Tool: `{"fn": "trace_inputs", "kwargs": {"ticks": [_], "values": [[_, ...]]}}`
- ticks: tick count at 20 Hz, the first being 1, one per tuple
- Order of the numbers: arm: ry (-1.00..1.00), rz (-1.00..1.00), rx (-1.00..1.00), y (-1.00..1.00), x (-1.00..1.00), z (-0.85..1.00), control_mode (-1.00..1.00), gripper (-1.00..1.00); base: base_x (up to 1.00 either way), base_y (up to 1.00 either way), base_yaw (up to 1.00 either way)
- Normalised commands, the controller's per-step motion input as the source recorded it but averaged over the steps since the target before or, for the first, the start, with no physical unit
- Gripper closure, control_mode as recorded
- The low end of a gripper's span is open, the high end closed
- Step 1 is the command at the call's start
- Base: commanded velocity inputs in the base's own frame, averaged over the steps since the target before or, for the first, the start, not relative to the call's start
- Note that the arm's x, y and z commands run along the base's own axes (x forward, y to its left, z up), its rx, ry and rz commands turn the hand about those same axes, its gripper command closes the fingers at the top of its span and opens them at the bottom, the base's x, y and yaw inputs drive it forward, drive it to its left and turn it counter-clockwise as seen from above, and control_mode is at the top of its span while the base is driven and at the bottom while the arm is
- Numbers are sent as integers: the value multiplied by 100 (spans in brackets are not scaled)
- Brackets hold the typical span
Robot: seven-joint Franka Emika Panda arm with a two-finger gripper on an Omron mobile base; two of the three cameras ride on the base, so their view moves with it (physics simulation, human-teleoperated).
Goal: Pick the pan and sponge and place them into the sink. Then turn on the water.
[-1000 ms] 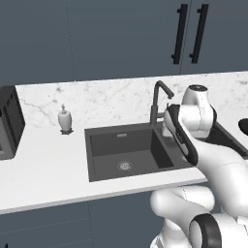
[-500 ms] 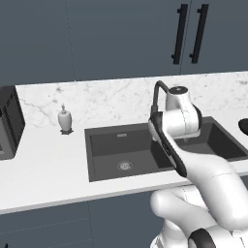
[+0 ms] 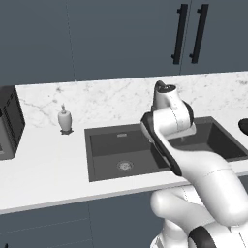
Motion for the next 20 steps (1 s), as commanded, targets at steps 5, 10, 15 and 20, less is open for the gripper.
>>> {"fn": "trace_inputs", "kwargs": {"ticks": [5, 10, 15, 20], "values": [[0, 0, 0, 0, 0, 0, 100, -100, -4, -2, 0], [0, 0, 0, 0, 0, 0, 100, -100, -33, -8, 0], [0, 0, 0, 0, 0, 0, 100, -100, -37, -25, 0], [0, 0, 0, 0, 0, 0, 100, -100, -1, -31, 0]]}}
